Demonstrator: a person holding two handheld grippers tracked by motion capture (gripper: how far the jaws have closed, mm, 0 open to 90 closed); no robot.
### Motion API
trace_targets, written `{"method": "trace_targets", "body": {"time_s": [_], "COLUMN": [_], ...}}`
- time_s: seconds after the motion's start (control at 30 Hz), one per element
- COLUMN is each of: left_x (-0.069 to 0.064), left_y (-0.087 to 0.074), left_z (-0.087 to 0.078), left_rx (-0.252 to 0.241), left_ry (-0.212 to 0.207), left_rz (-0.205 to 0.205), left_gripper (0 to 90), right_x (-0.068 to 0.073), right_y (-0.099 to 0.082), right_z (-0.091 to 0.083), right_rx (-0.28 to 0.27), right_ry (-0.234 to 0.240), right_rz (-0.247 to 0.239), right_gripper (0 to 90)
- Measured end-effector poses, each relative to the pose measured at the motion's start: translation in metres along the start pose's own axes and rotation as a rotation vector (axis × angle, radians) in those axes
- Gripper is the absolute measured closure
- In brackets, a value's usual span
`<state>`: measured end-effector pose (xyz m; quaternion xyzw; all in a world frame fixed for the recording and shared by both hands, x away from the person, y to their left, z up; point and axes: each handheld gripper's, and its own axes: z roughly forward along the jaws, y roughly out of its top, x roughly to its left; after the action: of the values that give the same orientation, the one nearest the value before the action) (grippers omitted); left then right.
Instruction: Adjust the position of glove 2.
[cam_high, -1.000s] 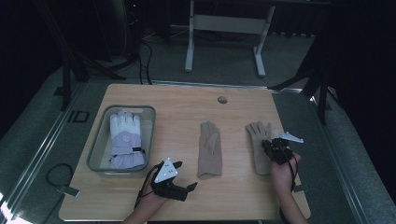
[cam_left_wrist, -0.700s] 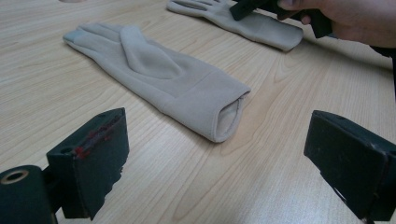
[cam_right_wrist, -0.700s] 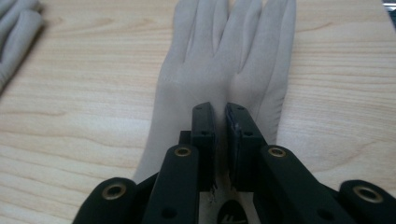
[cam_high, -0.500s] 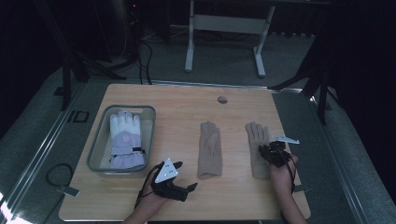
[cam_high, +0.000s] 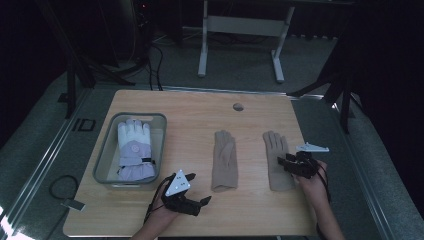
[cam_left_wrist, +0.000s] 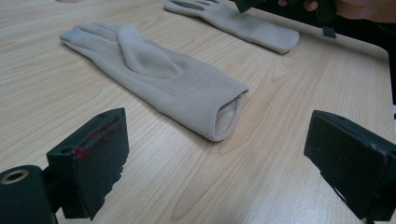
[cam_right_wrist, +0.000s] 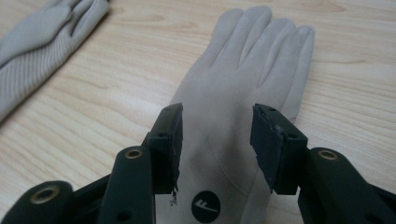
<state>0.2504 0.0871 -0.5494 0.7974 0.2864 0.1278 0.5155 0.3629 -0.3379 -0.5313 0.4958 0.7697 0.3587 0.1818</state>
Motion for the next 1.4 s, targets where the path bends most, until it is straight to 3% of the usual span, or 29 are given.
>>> {"method": "trace_targets", "body": {"time_s": [0.17, 0.23, 0.3, 0.4, 0.5, 0.6, 1.0, 1.2, 1.4], "left_x": [0.000, 0.000, 0.001, 0.001, 0.000, 0.000, 0.002, 0.003, 0.004], "left_y": [0.000, 0.000, 0.000, -0.001, 0.000, 0.000, 0.000, 0.000, -0.001], "left_z": [-0.001, -0.001, -0.001, -0.001, -0.001, -0.001, -0.001, -0.002, -0.001], "left_rx": [0.000, -0.001, -0.001, -0.002, -0.002, -0.001, -0.005, -0.005, -0.003], "left_ry": [0.001, 0.002, 0.000, 0.001, 0.002, 0.003, 0.007, 0.010, 0.011], "left_rz": [0.003, 0.003, 0.003, 0.002, 0.007, 0.006, -0.002, 0.001, -0.001], "left_gripper": [6.7, 6.7, 6.7, 6.7, 6.8, 6.7, 6.7, 6.7, 6.7], "right_x": [-0.001, 0.001, 0.004, 0.005, 0.010, 0.015, 0.033, 0.047, 0.064], "right_y": [-0.008, -0.013, -0.016, -0.015, -0.013, -0.012, 0.012, 0.028, 0.045], "right_z": [0.009, 0.013, 0.013, 0.013, 0.013, 0.013, 0.003, -0.005, -0.009], "right_rx": [0.032, 0.038, 0.016, 0.020, 0.031, 0.029, -0.018, -0.051, -0.087], "right_ry": [0.008, -0.007, -0.013, -0.050, -0.085, -0.121, -0.153, -0.167, -0.142], "right_rz": [-0.026, -0.062, -0.080, -0.045, -0.031, -0.019, 0.069, 0.075, 0.072], "right_gripper": [52.6, 54.5, 61.1, 76.6, 82.1, 83.6, 83.9, 83.9, 83.9]}}
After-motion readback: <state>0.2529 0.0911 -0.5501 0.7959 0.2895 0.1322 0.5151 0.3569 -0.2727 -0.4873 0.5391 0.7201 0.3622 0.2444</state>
